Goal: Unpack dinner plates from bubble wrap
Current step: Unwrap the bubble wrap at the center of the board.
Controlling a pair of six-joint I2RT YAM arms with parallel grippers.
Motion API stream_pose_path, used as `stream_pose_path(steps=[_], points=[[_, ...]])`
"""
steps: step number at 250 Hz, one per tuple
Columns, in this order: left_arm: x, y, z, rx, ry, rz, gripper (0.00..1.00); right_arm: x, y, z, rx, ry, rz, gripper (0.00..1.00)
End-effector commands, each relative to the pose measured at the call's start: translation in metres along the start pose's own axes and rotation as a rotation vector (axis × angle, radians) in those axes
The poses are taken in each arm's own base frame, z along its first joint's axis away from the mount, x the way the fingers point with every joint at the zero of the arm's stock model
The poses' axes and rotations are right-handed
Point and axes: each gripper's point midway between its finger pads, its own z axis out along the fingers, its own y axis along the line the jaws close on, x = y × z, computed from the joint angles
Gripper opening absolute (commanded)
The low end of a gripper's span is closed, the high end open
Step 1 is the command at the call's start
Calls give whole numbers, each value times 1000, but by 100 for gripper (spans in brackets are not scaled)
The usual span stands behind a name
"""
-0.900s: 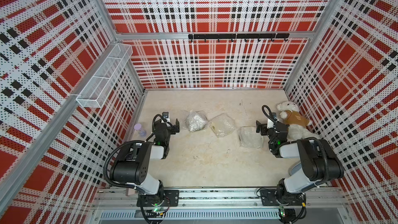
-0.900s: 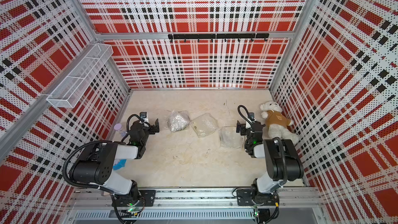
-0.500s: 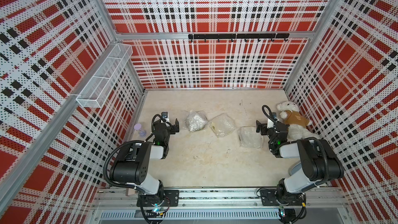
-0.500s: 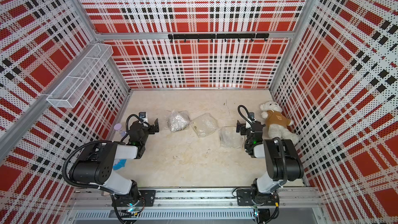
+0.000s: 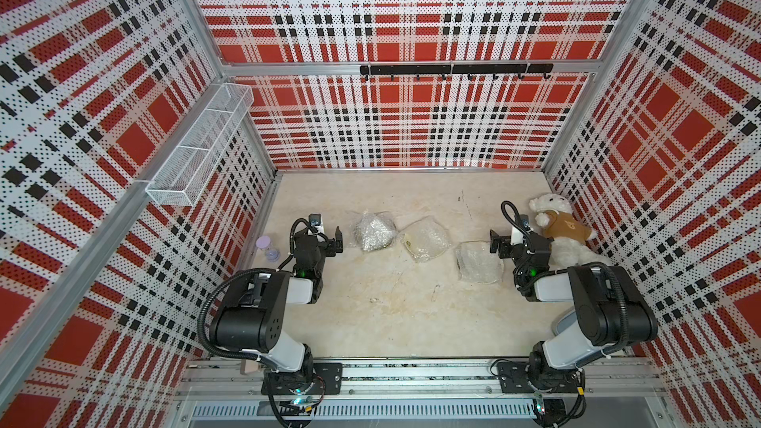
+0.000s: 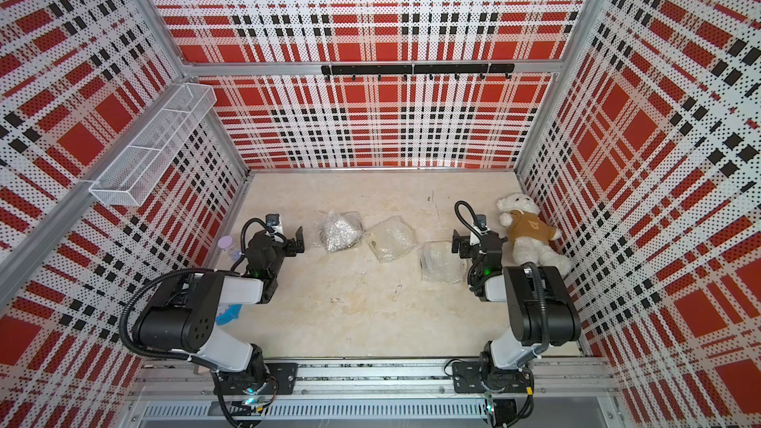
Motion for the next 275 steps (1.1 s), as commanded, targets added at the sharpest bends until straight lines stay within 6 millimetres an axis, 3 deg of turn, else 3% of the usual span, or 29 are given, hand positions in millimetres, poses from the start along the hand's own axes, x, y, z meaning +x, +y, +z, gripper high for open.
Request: stream_pose_path(steps=[1, 69, 105, 110, 151, 176, 198, 202, 234, 275], points=[[-11, 1, 3, -9, -37, -19, 99, -18, 1, 2, -5, -62, -25, 100], [-38, 2, -17, -213, -52, 85, 100, -23, -4, -1, 17, -75, -10, 100], [-78, -3, -33, -294, -89, 176, 99, -42, -11, -15, 39, -82, 14, 100], [-85, -14, -37, -270, -104, 183, 99, -46, -11, -17, 35, -84, 13, 100], [-127, -11, -56, -279, -99, 32, 99, -79, -13, -38, 18, -91, 95, 100], [-146, -19, -67, -169, -91, -53, 99, -96, -14, -47, 18, -60, 148, 100], [-152, -22, -74, -90, -54, -149, 99, -110, -14, -52, 22, -5, 207, 100], [-153, -14, -74, -95, -47, -176, 99, -112, -14, -53, 20, 2, 219, 100], [-154, -14, -77, 39, 16, -295, 99, -134, 9, -56, -64, 46, 188, 100], [-144, -15, -76, 93, 142, -354, 99, -156, 62, -51, -189, 113, 103, 100]])
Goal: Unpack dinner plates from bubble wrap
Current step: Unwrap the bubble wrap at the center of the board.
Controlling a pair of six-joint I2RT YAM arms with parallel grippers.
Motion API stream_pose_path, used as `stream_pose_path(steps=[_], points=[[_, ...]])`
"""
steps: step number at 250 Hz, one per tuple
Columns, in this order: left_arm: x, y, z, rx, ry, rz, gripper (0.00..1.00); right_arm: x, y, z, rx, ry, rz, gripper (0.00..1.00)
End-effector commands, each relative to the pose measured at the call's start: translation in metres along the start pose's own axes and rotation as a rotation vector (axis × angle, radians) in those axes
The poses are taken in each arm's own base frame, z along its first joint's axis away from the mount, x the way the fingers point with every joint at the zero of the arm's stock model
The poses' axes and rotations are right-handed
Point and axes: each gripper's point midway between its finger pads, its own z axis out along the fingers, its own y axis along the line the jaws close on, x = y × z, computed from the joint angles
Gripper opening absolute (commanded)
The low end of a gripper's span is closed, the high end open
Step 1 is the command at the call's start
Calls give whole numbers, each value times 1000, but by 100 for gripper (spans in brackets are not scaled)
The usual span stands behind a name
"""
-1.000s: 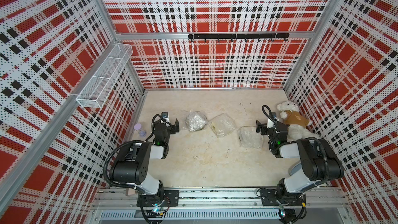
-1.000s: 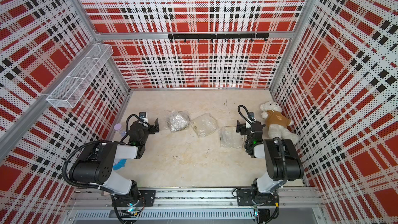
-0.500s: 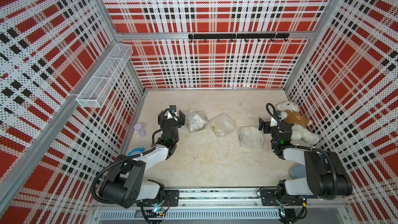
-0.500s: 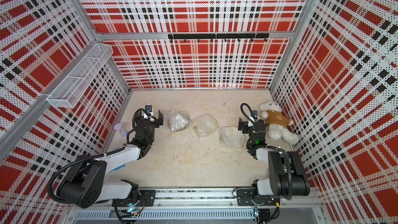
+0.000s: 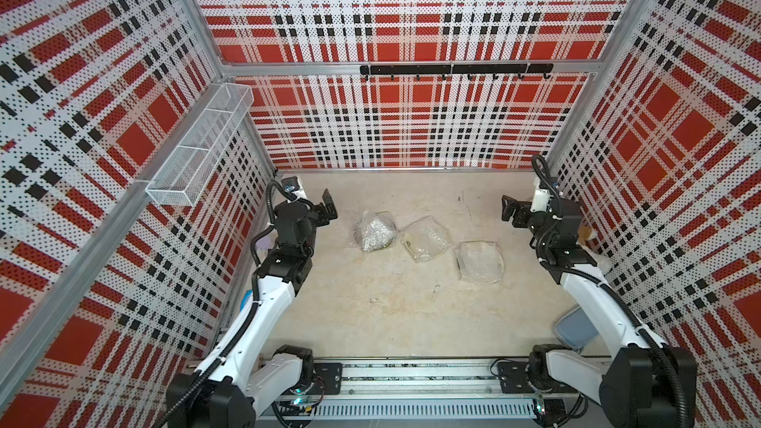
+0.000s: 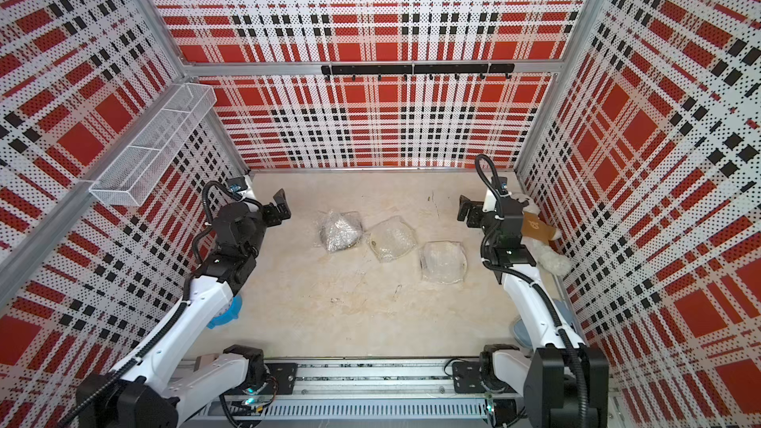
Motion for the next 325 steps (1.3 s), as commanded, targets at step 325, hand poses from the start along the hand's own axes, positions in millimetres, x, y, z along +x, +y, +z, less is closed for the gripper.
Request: stream_pose_path(steps=[325], points=[[133, 0, 76, 202, 532, -465, 99, 151, 353, 137, -780, 614, -123, 78]])
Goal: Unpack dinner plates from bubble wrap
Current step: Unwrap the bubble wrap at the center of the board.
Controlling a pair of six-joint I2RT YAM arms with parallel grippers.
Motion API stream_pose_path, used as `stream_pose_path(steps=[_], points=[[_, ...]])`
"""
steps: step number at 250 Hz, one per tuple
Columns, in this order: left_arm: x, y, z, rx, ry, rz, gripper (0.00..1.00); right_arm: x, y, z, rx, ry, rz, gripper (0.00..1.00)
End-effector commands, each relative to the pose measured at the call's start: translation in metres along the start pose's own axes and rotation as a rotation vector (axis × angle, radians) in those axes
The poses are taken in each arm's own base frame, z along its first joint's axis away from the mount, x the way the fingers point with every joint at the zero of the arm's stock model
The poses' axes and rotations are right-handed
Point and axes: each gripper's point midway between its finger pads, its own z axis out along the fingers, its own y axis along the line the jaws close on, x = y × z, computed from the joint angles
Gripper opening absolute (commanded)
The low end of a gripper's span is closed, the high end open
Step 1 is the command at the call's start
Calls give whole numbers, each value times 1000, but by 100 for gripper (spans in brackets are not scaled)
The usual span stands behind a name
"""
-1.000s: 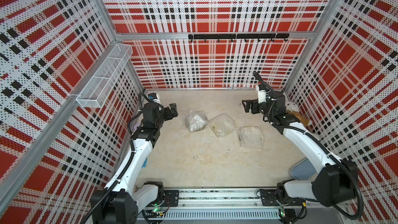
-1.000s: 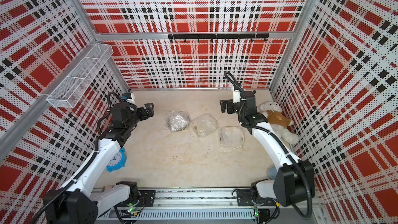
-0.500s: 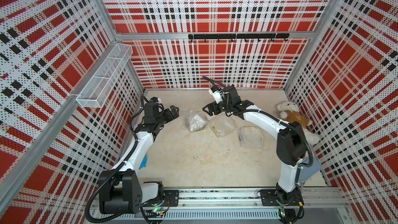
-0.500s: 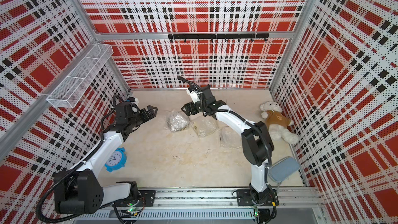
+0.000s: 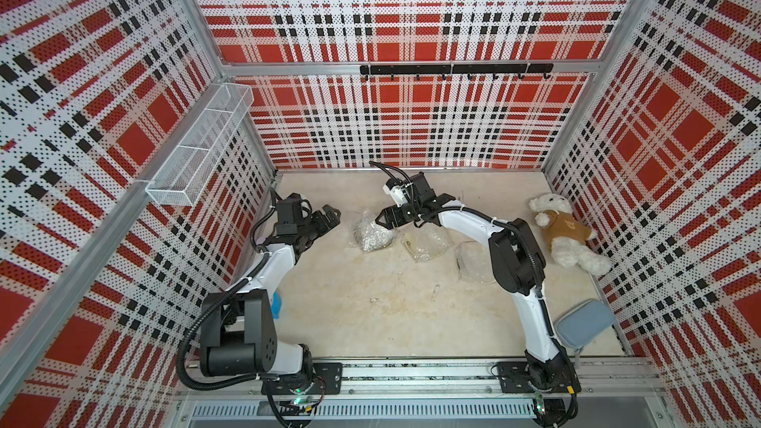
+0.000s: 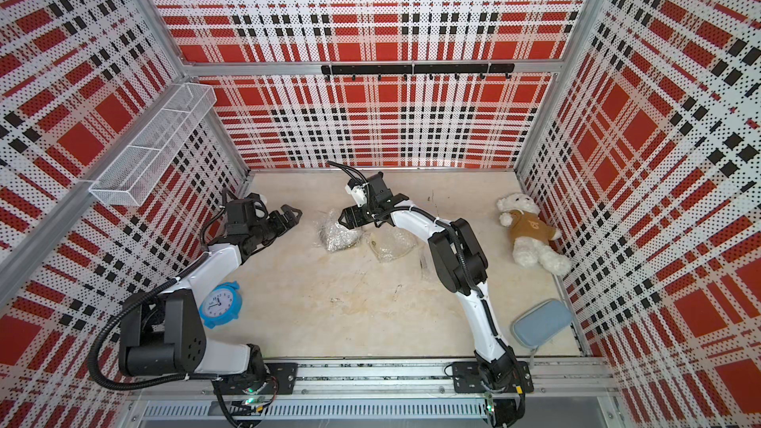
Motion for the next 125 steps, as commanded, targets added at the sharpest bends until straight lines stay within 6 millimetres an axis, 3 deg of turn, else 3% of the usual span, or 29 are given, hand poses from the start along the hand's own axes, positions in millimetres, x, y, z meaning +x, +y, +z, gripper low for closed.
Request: stream_pose_path(steps=[1, 62, 125], points=[[-7, -9, 8, 32, -5, 3, 99, -12, 6, 5, -25, -14, -39, 77], [0, -17, 31, 51, 34, 11, 99, -10, 3, 20, -43, 14, -36, 73], [-1, -19, 40, 71, 45, -2, 100, 1, 1, 29, -51, 43, -28, 69]])
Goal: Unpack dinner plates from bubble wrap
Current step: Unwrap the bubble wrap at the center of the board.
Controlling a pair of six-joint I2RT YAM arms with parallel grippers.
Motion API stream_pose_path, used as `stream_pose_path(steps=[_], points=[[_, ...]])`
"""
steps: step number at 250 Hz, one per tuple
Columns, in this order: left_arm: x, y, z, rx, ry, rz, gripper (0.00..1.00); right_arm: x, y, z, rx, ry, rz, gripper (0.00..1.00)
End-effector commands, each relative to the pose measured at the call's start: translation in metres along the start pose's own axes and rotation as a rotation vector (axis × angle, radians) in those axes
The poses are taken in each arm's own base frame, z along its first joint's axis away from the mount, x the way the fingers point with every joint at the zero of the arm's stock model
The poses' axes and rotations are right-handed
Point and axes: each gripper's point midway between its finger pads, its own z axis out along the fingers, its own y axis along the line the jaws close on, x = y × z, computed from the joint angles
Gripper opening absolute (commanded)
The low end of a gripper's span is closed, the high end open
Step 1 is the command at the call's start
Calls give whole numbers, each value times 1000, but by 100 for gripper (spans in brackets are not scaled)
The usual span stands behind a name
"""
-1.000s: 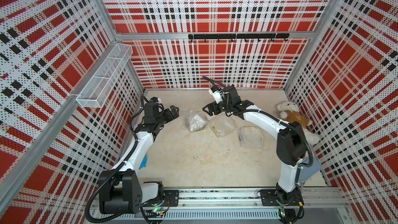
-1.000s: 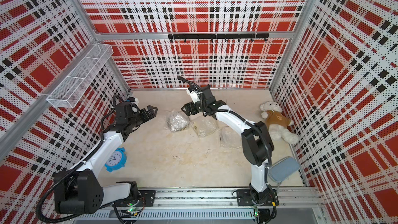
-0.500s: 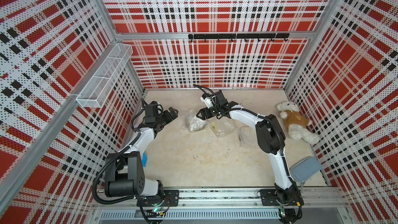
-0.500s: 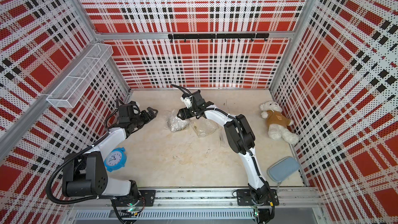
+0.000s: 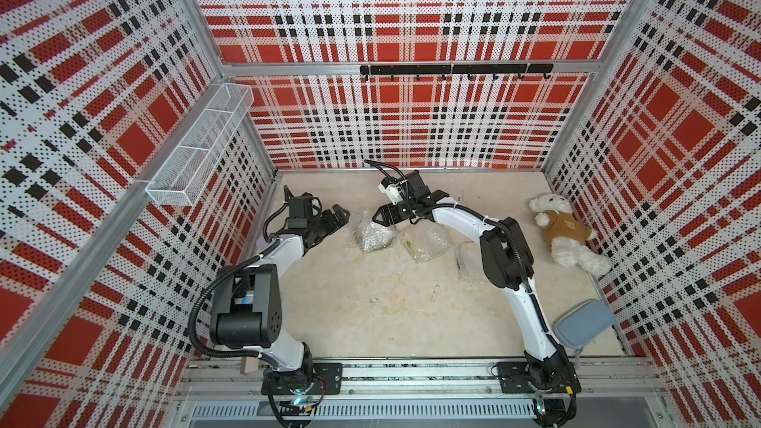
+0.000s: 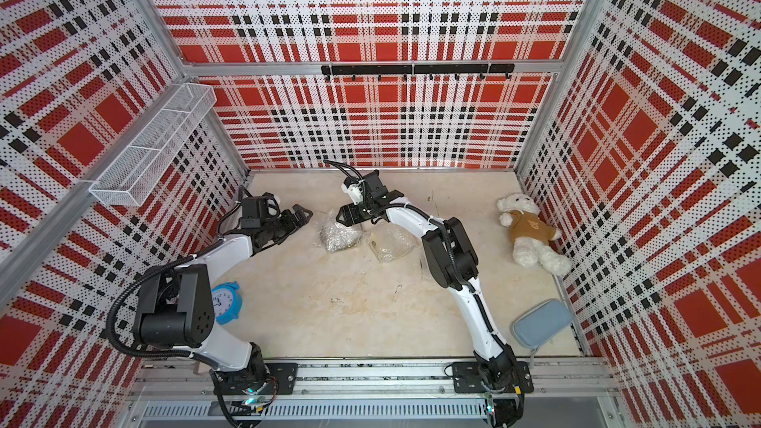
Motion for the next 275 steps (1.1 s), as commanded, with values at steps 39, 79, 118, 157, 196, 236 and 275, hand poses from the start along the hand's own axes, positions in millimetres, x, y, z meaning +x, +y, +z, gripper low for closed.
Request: stream_pose_path(steps=[39, 79, 118, 157, 196, 236, 275], points=[[-9, -13, 7, 59, -14, -5, 100, 9, 3, 17, -31, 20, -25, 69], [-8, -14, 9, 66, -8, -3, 98, 10, 5, 24, -48, 22, -33, 66], [-7, -17, 9, 75, -5, 7, 98, 12, 8, 25, -54, 13, -44, 55], [-9, -20, 10, 86, -1, 21, 98, 17, 10, 24, -64, 11, -53, 44], [-8, -26, 12, 101, 8, 40, 98, 19, 12, 24, -75, 5, -61, 34], [-5, -26, 13, 98, 15, 37, 98, 20, 13, 24, -86, 3, -63, 23], [-2, -24, 13, 94, 28, 39, 98, 20, 21, 16, -111, -17, -74, 15]])
